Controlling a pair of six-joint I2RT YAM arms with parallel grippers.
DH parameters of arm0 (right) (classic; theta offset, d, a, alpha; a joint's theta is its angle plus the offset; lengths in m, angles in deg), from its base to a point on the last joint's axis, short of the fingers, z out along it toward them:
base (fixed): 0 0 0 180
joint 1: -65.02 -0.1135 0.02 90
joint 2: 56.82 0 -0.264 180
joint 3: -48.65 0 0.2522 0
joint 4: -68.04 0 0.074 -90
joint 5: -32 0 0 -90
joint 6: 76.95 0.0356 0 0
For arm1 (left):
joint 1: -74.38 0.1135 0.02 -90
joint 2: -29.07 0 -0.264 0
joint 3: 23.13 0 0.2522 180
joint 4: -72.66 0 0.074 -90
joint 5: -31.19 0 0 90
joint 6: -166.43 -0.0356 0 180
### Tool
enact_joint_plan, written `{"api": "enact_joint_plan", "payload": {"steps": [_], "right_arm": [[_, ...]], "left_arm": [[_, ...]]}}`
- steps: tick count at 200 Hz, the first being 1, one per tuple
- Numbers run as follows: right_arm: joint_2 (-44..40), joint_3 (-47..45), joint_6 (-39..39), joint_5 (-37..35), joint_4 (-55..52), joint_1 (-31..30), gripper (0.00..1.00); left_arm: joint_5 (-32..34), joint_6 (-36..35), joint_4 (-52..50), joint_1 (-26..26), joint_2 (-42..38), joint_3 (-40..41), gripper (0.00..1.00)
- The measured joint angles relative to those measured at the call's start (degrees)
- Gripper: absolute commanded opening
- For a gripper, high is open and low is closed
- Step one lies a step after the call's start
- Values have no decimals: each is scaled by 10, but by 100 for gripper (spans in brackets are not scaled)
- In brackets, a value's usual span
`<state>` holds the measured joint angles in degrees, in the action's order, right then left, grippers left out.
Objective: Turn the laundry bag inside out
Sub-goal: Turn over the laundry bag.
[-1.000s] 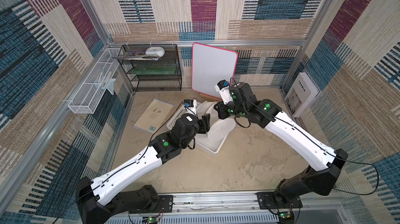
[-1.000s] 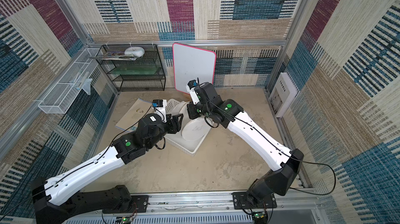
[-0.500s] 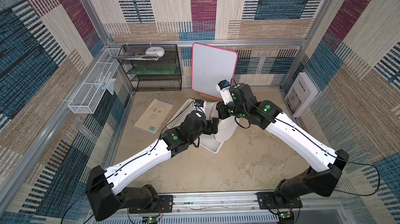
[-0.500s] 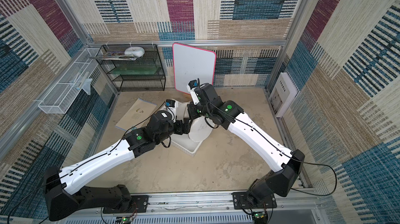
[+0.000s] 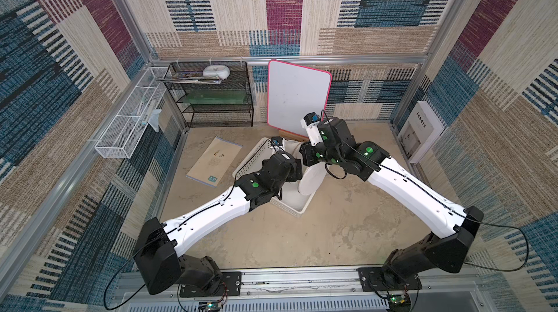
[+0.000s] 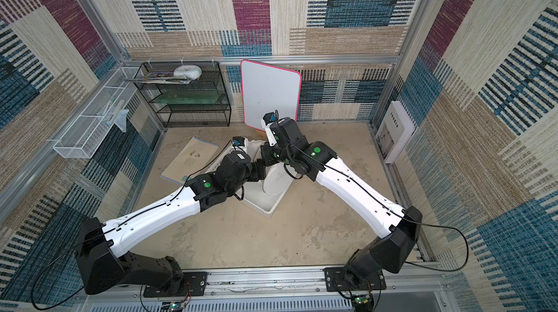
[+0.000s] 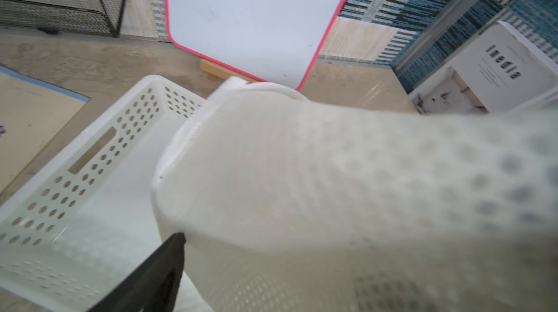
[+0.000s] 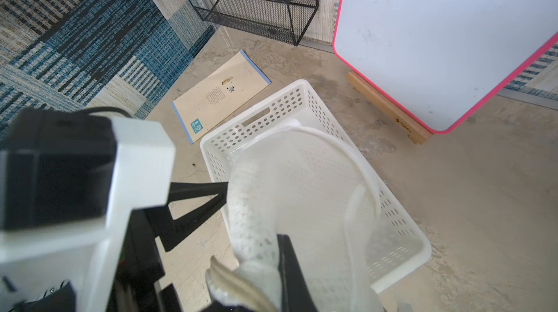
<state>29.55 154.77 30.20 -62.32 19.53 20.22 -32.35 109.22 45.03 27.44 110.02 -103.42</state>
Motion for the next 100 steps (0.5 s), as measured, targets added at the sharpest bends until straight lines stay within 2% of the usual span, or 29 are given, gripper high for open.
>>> {"api": "enact_joint_plan", "payload": {"steps": [22,49,62,81,100], "right_arm": [[-9,-5,3,5,4,3,0],[-14,-2,8,22,14,3,0],[-19,-2,9,27,17,3,0],[-29,-9,9,26,21,7,0],[-39,-24,9,24,26,17,0]], "left_arm": [[43,2,0,6,22,4,91],[65,2,-12,12,65,-19,87],[68,2,-12,14,71,-21,77],[66,1,-1,17,64,-14,54],[48,-5,28,23,48,9,39]]}}
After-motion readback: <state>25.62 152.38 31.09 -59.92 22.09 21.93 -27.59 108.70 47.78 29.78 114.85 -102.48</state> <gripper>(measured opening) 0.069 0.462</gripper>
